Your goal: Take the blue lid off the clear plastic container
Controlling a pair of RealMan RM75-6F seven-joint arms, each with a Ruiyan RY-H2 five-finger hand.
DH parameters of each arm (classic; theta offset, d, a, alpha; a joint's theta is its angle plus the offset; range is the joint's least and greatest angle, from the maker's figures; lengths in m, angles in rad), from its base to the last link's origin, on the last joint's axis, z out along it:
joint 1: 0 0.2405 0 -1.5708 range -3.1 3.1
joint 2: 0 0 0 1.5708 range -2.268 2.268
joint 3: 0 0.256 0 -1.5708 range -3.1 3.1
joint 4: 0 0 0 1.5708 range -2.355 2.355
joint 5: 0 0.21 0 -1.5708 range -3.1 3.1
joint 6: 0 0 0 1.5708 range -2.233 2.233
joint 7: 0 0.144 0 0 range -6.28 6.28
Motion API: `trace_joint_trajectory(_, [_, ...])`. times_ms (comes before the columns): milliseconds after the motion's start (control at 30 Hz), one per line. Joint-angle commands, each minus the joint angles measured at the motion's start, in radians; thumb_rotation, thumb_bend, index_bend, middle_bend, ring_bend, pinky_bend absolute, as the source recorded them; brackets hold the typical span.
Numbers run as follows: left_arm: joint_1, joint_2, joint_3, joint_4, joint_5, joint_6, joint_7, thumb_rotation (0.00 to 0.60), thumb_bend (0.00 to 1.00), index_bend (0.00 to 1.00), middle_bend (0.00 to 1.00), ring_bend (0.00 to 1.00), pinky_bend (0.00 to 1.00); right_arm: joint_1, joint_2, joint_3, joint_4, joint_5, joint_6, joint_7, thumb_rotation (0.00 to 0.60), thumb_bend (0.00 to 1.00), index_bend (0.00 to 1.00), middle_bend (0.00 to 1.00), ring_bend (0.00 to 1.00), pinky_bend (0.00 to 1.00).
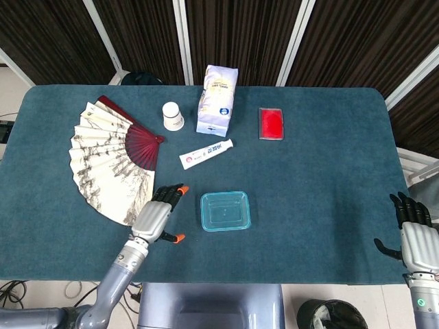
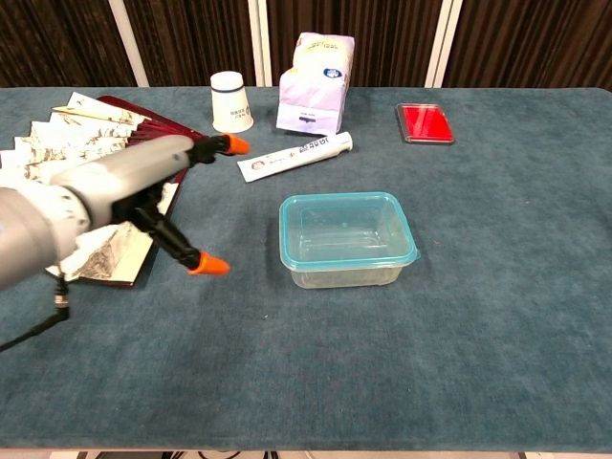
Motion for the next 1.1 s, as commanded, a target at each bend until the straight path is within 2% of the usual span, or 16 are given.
trace_joint_trajectory(33, [-0.042, -0.063, -0.023, 0.05, -0.054, 0.005, 0.031, 0.6, 0.0, 0.0, 0.0, 0.0, 0.0, 0.001, 0.0, 0.001, -0.001, 0.002, -0.002, 0.001, 0.6, 0.29, 0.0, 0.0, 0.0, 0.0])
trace_joint_trajectory(300, [-0.122, -0.179, -0.069, 0.156, -0.147, -0.015, 0.065, 0.6, 0.0, 0.0, 0.0, 0.0, 0.0, 0.002, 0.002, 0.003, -0.005, 0.011, -0.006, 0.004, 0.6, 0.29, 0.0, 0.0, 0.0, 0.0])
trace_joint_trajectory(500, [-0.173, -0.252, -0.081, 0.231, -0.175, -0.031, 0.068, 0.6, 0.0, 0.0, 0.0, 0.0, 0.0, 0.004, 0.001, 0.002, -0.006, 0.015, -0.011, 0.004, 0.6, 0.29, 0.0, 0.0, 0.0, 0.0])
trace_joint_trajectory(633, [-0.195, -0.297, -0.085, 0.287, -0.165, -0.03, 0.052, 0.6, 0.0, 0.0, 0.0, 0.0, 0.0, 0.004, 0.002, 0.002, -0.008, 0.019, -0.014, 0.006, 0.6, 0.29, 0.0, 0.0, 0.0, 0.0])
trace_joint_trajectory(833, [-0.244, -0.356, -0.083, 0.432, -0.058, -0.031, 0.016, 0.6, 0.0, 0.0, 0.0, 0.0, 0.0, 0.005, 0.004, 0.001, -0.011, 0.02, -0.02, 0.011, 0.6, 0.29, 0.0, 0.0, 0.0, 0.0])
trace_joint_trajectory(1000, [-0.276, -0.383, -0.123, 0.486, -0.077, -0.064, -0.008, 0.6, 0.0, 0.0, 0.0, 0.0, 0.0, 0.007, 0.004, 0.001, -0.012, 0.023, -0.023, 0.012, 0.6, 0.29, 0.0, 0.0, 0.0, 0.0])
trace_joint_trajectory(1100, [-0.303, -0.388, -0.151, 0.513, -0.118, -0.105, 0.0, 0.6, 0.0, 0.0, 0.0, 0.0, 0.05, 0.007, 0.006, 0.001, -0.013, 0.026, -0.025, 0.012, 0.6, 0.29, 0.0, 0.0, 0.0, 0.0])
